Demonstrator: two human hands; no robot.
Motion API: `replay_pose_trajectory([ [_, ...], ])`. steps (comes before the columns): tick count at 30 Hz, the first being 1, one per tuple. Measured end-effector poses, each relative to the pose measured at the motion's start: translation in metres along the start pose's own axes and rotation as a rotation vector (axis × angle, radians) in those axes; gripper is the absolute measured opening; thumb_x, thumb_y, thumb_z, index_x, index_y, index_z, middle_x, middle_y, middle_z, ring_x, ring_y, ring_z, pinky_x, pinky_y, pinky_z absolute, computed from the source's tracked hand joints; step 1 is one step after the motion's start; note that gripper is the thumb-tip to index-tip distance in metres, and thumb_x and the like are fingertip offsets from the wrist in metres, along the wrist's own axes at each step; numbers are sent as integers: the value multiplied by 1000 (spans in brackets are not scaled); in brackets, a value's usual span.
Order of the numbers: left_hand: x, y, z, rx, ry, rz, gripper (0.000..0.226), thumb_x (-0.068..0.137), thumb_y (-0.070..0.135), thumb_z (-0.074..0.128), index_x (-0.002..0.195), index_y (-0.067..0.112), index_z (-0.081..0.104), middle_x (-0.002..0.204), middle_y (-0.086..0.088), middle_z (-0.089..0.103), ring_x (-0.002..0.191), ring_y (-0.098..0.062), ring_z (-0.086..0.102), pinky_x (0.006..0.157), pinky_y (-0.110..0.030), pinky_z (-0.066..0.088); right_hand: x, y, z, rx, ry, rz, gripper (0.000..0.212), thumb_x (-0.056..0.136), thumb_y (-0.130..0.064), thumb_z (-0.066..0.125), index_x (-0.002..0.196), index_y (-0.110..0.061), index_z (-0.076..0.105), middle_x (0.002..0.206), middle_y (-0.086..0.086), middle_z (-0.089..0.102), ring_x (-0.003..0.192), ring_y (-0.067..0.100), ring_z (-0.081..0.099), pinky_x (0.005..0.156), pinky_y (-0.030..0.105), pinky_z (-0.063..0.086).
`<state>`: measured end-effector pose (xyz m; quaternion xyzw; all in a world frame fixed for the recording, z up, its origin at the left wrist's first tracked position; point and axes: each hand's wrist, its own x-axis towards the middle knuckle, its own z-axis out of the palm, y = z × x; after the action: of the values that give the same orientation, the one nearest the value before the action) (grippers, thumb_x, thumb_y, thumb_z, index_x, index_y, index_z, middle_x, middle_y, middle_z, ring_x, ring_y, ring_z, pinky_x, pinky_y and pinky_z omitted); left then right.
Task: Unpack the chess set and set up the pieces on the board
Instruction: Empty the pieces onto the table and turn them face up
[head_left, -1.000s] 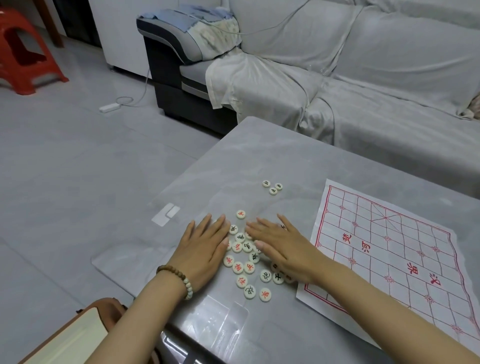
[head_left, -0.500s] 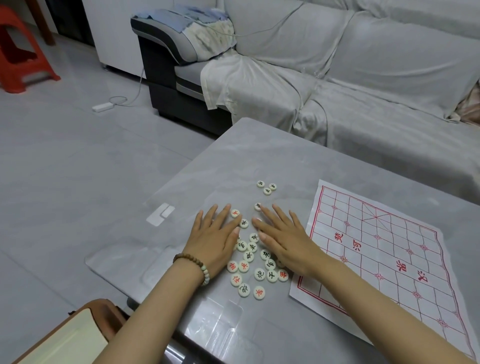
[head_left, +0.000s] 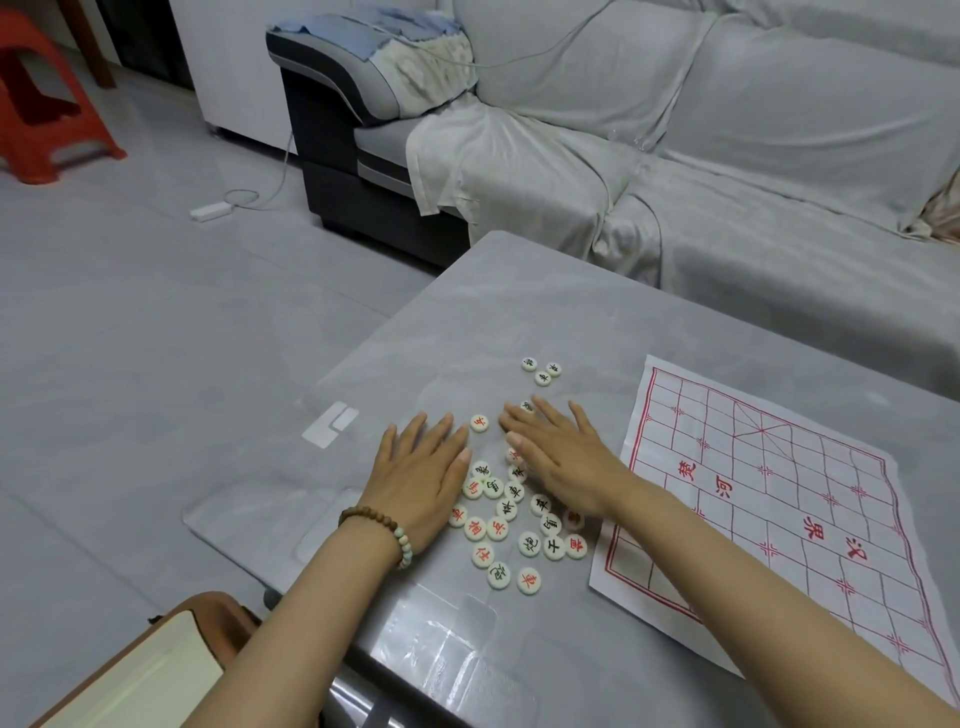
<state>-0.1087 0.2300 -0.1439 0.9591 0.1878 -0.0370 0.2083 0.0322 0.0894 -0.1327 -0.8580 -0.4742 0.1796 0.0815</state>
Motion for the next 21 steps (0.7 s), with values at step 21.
replay_pose_trajectory([
  [21, -3, 8, 3, -73, -18, 112, 48, 100, 42, 8, 147, 34, 14, 156, 14, 6, 143, -7, -4, 116, -31, -7, 15, 22, -11, 17, 137, 29, 46, 100, -45, 16, 144, -39, 29, 158, -15, 1, 144, 4, -11, 114, 34, -15],
])
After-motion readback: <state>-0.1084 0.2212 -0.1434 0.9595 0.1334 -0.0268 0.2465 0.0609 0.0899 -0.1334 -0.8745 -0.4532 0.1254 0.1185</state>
